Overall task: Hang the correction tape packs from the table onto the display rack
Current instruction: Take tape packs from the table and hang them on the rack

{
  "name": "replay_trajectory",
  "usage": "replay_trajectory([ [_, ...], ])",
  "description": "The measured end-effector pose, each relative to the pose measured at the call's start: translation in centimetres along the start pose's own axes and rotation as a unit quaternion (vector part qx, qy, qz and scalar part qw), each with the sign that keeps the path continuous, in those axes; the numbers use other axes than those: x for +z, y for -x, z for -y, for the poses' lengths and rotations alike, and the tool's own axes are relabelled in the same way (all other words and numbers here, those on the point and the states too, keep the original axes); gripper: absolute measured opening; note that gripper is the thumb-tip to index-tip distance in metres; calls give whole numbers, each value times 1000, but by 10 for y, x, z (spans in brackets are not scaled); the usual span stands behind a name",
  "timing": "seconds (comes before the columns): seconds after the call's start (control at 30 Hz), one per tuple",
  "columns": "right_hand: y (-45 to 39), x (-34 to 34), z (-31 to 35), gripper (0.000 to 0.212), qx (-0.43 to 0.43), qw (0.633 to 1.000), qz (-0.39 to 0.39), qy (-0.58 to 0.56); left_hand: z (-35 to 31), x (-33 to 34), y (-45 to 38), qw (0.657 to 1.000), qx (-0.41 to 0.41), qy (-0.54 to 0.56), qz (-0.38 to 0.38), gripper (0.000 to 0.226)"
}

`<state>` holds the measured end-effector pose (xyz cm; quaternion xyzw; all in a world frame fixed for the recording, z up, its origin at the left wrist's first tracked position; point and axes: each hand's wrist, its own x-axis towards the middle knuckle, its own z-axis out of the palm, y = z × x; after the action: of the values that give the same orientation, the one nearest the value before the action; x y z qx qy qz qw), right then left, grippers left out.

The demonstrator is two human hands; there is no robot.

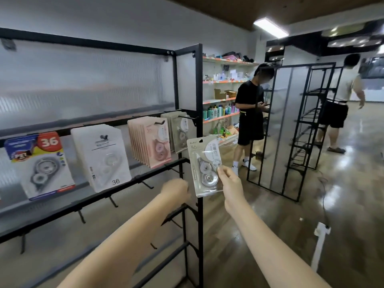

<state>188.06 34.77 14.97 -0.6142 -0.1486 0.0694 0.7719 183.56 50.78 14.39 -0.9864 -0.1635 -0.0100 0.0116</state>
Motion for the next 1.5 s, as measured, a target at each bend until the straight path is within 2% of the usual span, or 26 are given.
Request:
replay_trajectory([
  [0.23, -73, 24, 20, 12, -40, 999, 37, 1, 0, -12, -62, 1000, -1, 14, -22, 32],
  [0.37, -105, 35, 21, 35, -50, 998, 43, -4, 8, -10, -89, 999, 19, 15, -34, 30],
  [0.57, -141, 35, 1, 13, -47, 999, 26, -1, 16, -7, -115, 998, 32, 16, -50, 25],
  [0.67, -157, 36, -2, 22, -48, 998, 43, 18, 15, -7, -127, 998, 13, 21, -51, 29],
  [0.83, -187, 43, -6, 11, -68, 991, 96, 66, 15, -1, -136, 997, -30, 18, -64, 33],
  [0.93, -207, 58, -13, 20, -75, 985, 121, 101, 18, -2, -132, 996, -62, 16, -61, 35],
  [1.13, -231, 84, -20, 21, -32, 980, 169, 102, 18, 4, -115, 992, -110, 22, -63, 31],
  [1.3, -234, 91, -28, 23, -14, 982, 169, 85, 7, 5, -94, 987, -154, 28, -41, 37],
  [1.5, -197, 78, -68, 33, 42, 968, 176, 176, 5, 11, -55, 972, -232, -2, -25, 40],
])
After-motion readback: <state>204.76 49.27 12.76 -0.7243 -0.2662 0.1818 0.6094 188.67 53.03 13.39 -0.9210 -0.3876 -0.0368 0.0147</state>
